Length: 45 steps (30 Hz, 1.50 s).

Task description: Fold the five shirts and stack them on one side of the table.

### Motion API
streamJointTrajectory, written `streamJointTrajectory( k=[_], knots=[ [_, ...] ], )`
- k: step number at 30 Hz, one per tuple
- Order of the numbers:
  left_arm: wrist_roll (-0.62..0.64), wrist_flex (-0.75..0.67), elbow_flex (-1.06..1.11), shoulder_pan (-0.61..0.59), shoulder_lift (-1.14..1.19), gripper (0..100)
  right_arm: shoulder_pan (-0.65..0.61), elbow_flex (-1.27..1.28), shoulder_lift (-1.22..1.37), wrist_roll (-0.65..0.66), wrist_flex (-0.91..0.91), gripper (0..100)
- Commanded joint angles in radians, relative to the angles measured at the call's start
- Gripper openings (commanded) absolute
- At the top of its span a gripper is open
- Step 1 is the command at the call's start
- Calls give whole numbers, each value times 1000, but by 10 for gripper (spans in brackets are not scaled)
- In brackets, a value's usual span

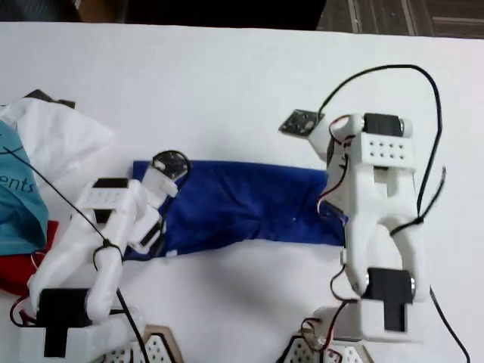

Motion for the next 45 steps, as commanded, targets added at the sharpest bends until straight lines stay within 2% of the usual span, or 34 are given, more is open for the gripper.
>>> streamJointTrajectory(
  k=[1, 5, 10, 15, 22, 28, 33, 37, 41, 45],
  knots=[
    [-2, -68, -2, -5, -2, 161, -76, 92, -82, -5, 8, 22],
    [-2, -68, -2, -3, -2, 161, -199, 244, -81, -9, -110, 22],
    [-2, -68, -2, -3, -2, 161, -286, 336, -81, -129, -321, 21],
    [-2, -68, -2, -3, -2, 161, -286, 338, -79, -198, -460, 21],
    [-2, -68, -2, -3, -2, 161, -286, 336, -81, -361, -636, 21],
    [-2, -68, -2, -3, -2, 161, -283, 313, -99, -393, -625, 21],
    [-2, -68, -2, -3, -2, 161, -179, 229, -168, -381, -446, 21],
    [-2, -68, -2, -3, -2, 161, -21, 252, -173, -253, -380, 21],
    [-2, -68, -2, -3, -2, 161, 96, 311, -156, -158, -395, 21],
    [-2, -68, -2, -3, -2, 161, 180, 345, -113, -97, -506, 21]
  ],
)
